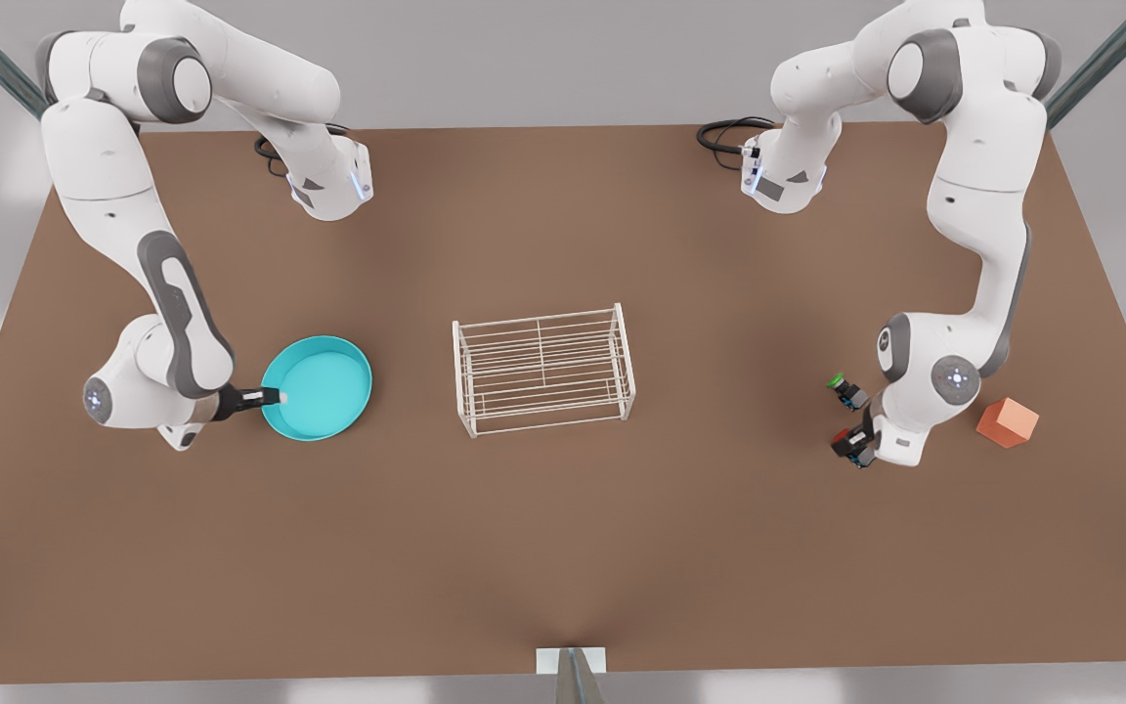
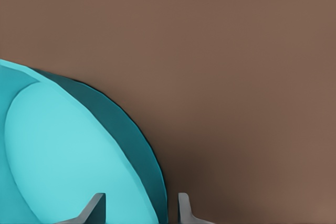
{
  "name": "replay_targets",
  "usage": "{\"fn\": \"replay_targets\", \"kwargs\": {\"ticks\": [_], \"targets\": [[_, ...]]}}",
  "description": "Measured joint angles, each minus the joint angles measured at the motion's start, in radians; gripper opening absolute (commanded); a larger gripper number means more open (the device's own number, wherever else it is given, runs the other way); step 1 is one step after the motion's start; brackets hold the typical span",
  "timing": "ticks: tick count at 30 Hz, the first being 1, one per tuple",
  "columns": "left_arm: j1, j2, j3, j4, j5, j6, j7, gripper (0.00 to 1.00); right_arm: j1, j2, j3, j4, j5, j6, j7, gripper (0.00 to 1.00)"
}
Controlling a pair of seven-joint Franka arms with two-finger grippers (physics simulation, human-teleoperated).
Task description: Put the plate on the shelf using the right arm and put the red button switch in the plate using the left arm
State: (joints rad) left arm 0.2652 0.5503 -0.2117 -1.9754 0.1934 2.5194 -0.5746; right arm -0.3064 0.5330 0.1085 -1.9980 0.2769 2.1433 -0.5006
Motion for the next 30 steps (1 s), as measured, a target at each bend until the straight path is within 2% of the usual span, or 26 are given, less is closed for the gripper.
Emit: {"fn": "replay_targets", "kwargs": {"ticks": [3,8,10,17,30], "targets": [[0.0,0.021,0.005,0.021,0.02,0.012,-0.011,1.0,0.0,0.006,0.0,0.008,-0.002,0.001,-0.012,0.52],[0.0,0.046,0.013,0.037,0.051,0.03,-0.027,1.0,0.0,0.018,0.0,0.019,-0.004,0.006,-0.032,0.45],[0.0,0.054,0.014,0.037,0.056,0.036,-0.033,1.0,0.0,0.022,0.0,0.021,-0.004,0.008,-0.04,0.37],[0.001,0.071,0.014,0.039,0.064,0.058,-0.049,1.0,0.0,0.026,0.0,0.027,-0.001,0.013,-0.067,0.23],[0.0,0.093,0.027,0.039,0.076,0.09,-0.067,1.0,0.001,-0.047,0.0,0.027,0.003,-0.047,-0.105,0.21]]}}
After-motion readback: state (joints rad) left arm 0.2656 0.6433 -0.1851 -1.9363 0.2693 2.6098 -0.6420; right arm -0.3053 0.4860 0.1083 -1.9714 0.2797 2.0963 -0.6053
